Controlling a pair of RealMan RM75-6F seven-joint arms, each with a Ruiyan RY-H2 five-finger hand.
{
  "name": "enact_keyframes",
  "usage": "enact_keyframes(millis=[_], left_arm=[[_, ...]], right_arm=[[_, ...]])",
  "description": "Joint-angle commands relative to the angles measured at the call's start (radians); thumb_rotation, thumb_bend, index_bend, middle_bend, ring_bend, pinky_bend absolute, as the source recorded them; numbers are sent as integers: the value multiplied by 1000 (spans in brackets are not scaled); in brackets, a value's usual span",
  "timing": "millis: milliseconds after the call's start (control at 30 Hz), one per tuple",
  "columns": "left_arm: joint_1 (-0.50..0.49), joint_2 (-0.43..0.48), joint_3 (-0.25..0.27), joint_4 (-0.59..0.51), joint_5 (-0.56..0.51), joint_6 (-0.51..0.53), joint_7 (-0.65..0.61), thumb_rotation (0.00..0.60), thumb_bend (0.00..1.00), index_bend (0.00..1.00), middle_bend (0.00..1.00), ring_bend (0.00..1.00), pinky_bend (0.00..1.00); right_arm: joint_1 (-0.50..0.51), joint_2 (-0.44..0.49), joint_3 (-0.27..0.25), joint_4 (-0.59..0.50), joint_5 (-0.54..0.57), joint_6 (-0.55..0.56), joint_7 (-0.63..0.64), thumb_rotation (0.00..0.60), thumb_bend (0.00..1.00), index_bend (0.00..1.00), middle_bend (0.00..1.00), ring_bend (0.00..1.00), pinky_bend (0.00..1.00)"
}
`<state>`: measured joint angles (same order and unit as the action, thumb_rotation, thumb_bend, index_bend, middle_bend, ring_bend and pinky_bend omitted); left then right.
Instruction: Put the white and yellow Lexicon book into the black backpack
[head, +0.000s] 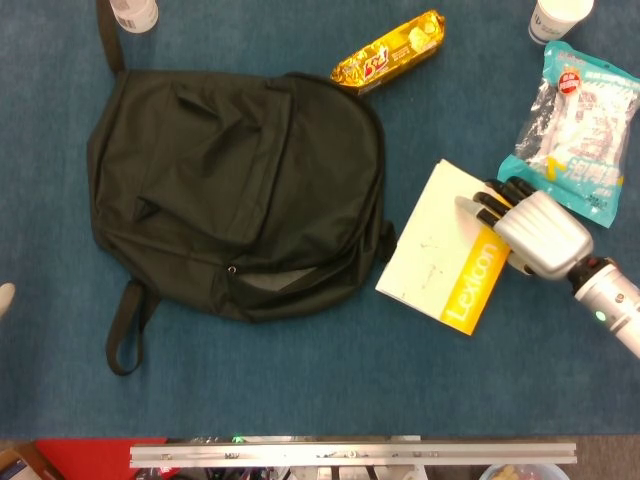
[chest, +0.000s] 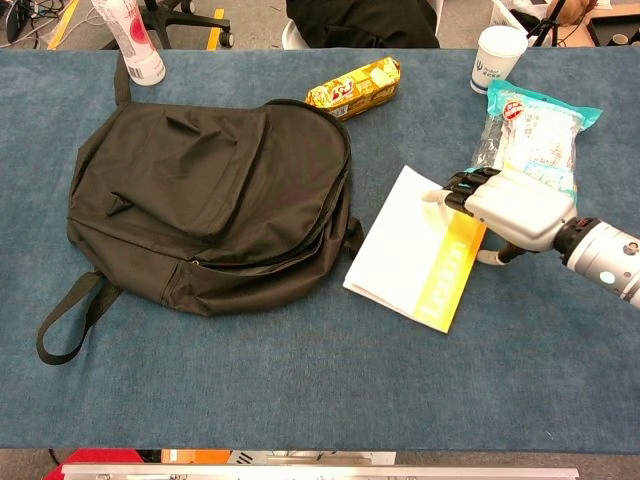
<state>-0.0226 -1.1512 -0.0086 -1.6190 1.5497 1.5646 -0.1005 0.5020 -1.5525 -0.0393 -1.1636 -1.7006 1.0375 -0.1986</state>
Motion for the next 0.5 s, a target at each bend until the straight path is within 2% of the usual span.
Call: enact_keyframes(millis=[33, 333, 500], left_arm=[[1, 0, 0, 2, 1, 2, -2, 600, 171, 204, 207, 106, 125], [1, 1, -1, 6, 3, 0, -7, 600, 171, 204, 207, 106, 124], [1, 4, 0, 4, 8, 1, -14, 600, 172, 204, 207, 107, 125]], right_arm=[[8, -6, 0, 3, 0, 3, 11, 600, 216, 137, 249, 141, 217], [40, -61, 4, 59, -18, 36, 65, 600, 278, 137, 291, 143, 234], [60, -123, 4, 128, -45, 71, 99, 600, 306, 174, 327, 186, 266]])
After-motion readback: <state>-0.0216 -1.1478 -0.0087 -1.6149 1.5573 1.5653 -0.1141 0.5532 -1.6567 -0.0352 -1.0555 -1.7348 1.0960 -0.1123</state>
